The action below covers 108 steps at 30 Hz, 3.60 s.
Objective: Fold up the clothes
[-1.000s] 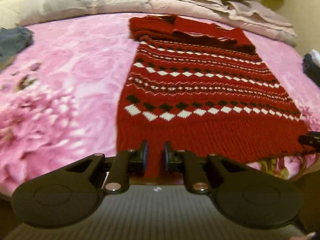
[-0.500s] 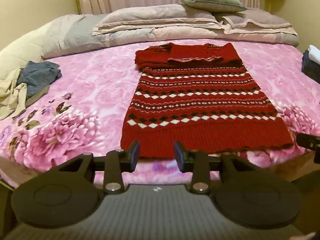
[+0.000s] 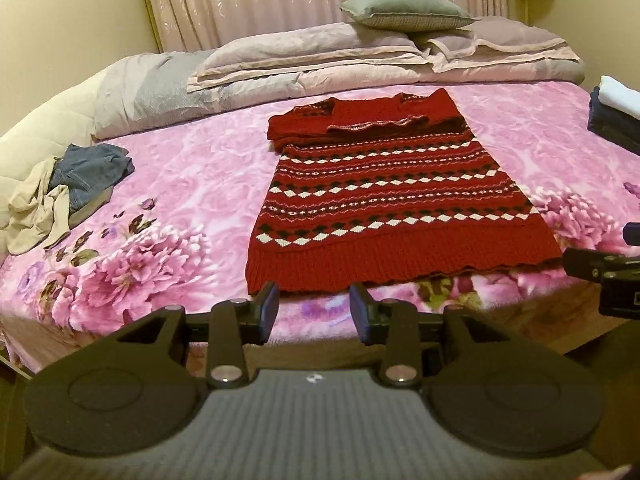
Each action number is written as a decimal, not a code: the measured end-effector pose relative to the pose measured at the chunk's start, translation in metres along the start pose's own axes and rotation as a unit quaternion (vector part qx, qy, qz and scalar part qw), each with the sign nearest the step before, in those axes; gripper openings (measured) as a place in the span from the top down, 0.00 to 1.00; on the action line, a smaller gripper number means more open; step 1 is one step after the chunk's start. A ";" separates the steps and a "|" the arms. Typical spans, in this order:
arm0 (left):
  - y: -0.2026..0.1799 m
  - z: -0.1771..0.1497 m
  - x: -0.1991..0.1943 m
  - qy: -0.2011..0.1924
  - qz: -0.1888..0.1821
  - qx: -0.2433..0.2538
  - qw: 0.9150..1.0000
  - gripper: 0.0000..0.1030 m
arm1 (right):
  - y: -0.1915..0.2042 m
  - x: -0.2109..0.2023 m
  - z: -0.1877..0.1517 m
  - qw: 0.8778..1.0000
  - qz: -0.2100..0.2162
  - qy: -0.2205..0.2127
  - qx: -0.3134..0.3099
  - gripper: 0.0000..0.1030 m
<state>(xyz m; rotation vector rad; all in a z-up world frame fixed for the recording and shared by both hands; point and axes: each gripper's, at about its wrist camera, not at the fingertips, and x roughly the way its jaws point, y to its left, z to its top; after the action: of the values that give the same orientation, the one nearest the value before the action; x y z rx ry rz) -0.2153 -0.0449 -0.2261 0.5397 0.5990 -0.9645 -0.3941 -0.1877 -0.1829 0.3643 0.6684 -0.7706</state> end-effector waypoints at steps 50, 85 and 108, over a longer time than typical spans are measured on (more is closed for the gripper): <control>0.196 -0.018 0.260 0.101 -0.342 -0.303 0.884 0.60 | -0.220 0.204 -0.004 0.896 0.296 0.138 0.301 0.32; 0.223 -0.125 0.096 0.060 -0.356 -0.376 0.853 0.96 | -0.191 0.065 -0.106 0.873 0.271 0.151 0.375 0.97; 0.236 0.118 0.375 0.058 -0.321 -0.445 0.834 0.91 | -0.271 0.331 0.135 0.866 0.197 0.085 0.451 0.43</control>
<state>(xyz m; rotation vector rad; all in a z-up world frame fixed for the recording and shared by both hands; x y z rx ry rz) 0.1806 -0.2334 -0.3600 -0.4898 1.2890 -1.1383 -0.3629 -0.6123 -0.3233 1.3998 0.3291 -0.6157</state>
